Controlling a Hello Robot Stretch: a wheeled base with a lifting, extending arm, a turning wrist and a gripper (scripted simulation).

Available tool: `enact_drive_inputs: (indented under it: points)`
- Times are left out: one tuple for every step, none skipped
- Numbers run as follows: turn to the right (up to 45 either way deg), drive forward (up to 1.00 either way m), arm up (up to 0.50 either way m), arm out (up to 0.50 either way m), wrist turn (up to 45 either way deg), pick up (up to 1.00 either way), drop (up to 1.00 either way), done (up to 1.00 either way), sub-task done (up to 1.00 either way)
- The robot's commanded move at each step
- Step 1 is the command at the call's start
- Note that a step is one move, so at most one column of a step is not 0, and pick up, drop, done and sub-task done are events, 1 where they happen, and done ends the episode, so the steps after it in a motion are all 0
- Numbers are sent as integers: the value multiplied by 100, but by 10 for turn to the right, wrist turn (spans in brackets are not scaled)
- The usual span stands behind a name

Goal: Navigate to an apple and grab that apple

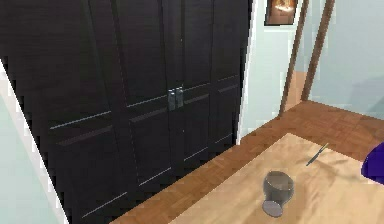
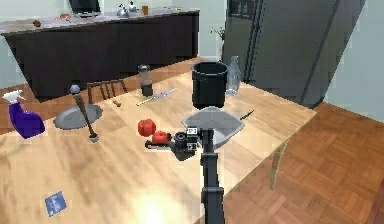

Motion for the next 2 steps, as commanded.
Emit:
enact_drive_inputs:
  points:
    - [0, 0, 10, 0, 0, 0, 0, 0, 0]
    - [0, 0, 0, 0, 0, 0, 0, 100, 0]
